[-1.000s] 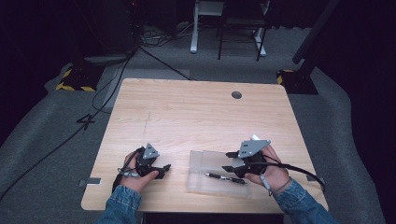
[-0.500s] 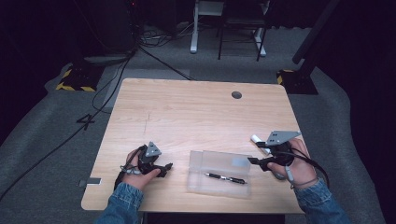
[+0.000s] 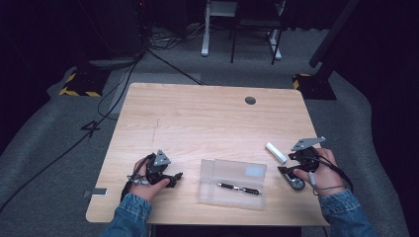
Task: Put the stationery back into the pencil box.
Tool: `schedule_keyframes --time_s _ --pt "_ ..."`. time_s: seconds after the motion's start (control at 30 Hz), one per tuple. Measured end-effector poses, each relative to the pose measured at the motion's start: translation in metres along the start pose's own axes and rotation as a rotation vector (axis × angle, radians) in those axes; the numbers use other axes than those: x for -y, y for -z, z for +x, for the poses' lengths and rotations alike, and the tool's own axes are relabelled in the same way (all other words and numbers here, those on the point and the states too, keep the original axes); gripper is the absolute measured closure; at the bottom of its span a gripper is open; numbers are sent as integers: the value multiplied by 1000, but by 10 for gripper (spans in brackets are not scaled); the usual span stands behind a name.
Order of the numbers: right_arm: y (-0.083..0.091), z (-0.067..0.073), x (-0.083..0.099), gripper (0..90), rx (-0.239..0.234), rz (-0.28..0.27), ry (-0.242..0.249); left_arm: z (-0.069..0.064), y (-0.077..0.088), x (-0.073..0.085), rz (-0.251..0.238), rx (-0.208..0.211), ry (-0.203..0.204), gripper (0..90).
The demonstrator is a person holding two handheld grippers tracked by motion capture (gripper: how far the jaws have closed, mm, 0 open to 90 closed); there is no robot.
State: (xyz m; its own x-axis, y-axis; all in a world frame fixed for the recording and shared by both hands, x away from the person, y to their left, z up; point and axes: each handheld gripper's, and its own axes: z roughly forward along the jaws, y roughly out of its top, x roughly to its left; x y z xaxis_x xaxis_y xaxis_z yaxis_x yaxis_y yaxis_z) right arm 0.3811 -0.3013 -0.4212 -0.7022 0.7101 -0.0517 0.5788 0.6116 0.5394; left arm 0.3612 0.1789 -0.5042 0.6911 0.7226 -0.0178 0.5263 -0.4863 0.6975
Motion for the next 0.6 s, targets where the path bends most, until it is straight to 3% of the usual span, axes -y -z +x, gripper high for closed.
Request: schedule_keyframes --time_s 0.33,0.6 --pt "-19 -12 13 348 15 139 -52 0 0 0 2 0 -2 199" --pt "-31 -13 19 378 3 217 -50 0 0 0 2 2 -2 199"
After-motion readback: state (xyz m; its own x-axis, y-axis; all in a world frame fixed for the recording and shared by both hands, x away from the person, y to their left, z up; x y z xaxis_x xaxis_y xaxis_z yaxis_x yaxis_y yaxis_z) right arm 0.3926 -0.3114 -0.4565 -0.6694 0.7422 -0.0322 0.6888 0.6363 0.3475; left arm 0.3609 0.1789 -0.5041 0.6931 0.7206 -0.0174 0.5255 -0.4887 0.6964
